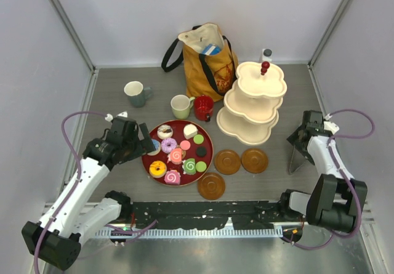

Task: Serve the afternoon tea

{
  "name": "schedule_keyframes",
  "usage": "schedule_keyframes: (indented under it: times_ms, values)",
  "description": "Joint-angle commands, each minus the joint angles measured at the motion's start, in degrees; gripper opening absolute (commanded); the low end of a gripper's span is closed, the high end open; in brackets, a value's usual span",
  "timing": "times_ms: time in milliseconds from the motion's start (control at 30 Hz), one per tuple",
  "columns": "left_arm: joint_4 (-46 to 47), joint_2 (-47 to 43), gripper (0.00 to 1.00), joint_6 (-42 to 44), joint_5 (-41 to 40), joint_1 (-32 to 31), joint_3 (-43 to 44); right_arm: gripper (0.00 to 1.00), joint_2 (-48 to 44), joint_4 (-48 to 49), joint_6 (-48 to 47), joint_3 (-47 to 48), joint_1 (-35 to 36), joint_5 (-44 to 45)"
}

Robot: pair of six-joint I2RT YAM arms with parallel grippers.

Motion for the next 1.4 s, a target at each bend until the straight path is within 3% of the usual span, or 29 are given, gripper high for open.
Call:
schedule_keyframes:
  times_ms: [0,267,600,867,1367]
  values:
    - [0.9,0.1,1.0,1.7,-0.7,0.1,3.5,0.95,-5.3,-2.2,-0.2,2.4,-1.8,2.5]
    - [-3.9,3.6,1.0,2.4,-2.9,0.2,7.9,0.95,-4.2,-1.0,-2.0,0.9,-4.1,-3.5]
    - [-2.3,0.8,1.0,-0.4,-0.8,0.2,6.4,0.95,-0.3,1.4,-3.6,-0.8,-5.6,-9.1]
    - [-2.1,0.0,1.0,0.2,-1.6,0.2,6.4,0.95,-1.0,10.4,-3.0,-5.3,-6.3,-15.4]
    - [3.8,1.5,1.0,1.2,-2.0,0.1,3.5,0.95,0.9,10.6,-4.0,-4.0,-6.2,-11.3]
